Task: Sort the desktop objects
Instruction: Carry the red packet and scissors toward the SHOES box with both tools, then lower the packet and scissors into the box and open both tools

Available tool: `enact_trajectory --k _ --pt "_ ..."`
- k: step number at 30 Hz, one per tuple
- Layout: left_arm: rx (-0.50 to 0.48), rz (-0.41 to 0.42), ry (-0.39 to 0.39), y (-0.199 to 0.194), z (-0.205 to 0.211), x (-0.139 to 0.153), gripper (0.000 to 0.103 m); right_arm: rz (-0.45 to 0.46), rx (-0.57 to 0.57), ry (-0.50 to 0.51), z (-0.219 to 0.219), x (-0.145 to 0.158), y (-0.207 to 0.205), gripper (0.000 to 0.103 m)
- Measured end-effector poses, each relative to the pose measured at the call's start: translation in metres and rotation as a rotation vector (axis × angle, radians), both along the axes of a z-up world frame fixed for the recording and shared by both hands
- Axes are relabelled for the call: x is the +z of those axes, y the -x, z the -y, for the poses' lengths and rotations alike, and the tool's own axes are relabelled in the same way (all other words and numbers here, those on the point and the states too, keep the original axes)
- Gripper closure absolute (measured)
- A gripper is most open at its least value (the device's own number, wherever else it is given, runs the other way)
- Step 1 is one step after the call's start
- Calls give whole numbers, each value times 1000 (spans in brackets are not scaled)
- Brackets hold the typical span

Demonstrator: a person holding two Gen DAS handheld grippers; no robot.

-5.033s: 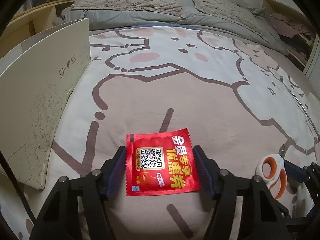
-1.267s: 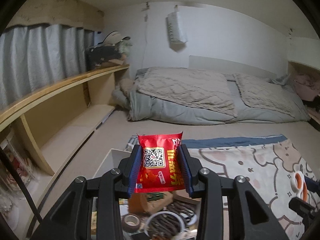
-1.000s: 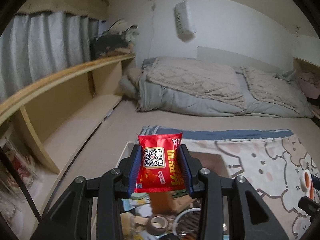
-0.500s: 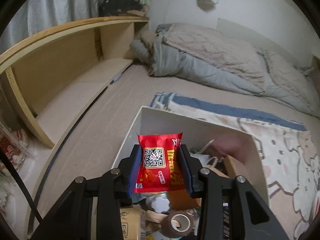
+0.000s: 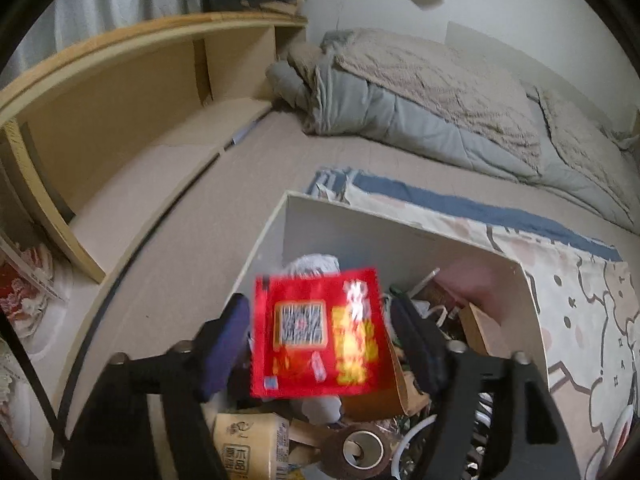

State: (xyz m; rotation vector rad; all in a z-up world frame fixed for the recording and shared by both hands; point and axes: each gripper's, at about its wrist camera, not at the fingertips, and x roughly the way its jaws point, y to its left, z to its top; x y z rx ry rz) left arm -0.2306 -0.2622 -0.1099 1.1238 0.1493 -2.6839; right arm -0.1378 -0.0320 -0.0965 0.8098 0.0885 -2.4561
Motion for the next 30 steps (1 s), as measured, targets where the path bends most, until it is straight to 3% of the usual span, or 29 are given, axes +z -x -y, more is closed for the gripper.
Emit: enact_trajectory --k 8,16,30 --pt "-6 -59 19 -14 7 16 25 33 -2 11 6 -5 5 36" --pt "53 -147 6 -29 27 30 24 93 16 28 24 -15 11 36" --pt "114 -262 89 -50 41 41 17 193 75 7 73 -40 12 36"
